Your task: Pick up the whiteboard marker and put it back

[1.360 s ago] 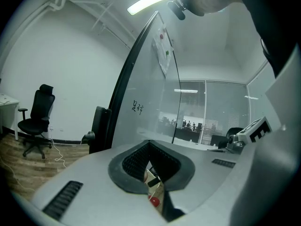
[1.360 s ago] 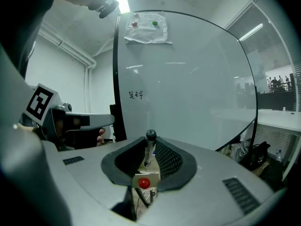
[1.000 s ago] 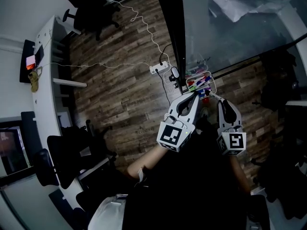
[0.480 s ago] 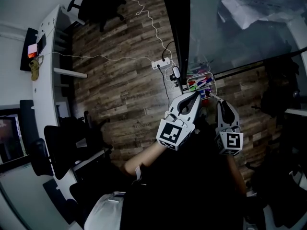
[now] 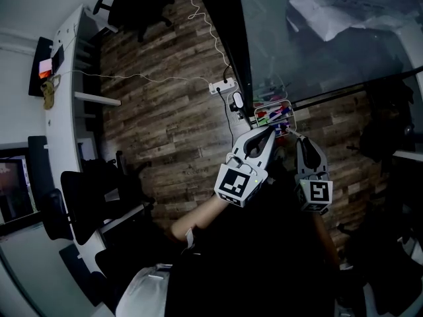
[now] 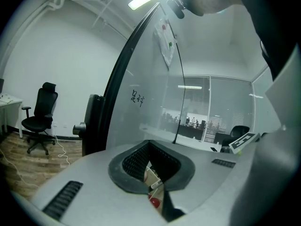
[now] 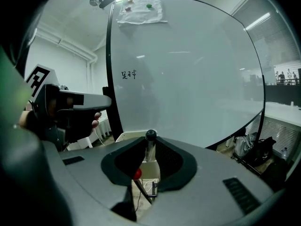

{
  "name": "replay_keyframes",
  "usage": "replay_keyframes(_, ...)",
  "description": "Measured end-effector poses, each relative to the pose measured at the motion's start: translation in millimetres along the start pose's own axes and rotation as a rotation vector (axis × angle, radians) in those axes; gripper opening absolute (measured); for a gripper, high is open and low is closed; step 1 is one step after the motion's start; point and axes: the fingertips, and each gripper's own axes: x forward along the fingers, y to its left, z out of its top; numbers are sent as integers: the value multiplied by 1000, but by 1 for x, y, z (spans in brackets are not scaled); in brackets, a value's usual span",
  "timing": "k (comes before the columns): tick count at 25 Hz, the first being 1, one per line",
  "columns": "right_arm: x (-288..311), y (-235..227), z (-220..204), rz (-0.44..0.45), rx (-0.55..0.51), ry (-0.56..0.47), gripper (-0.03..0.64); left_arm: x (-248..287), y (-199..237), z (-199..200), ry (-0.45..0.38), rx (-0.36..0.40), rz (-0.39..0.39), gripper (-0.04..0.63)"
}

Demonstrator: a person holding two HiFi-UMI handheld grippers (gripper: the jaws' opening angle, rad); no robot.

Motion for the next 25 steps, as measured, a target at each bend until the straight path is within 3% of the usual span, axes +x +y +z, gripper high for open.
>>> replay_keyframes(25,18,-10,-15,81,30,27,78,13,-7,-4,22,0,41,8)
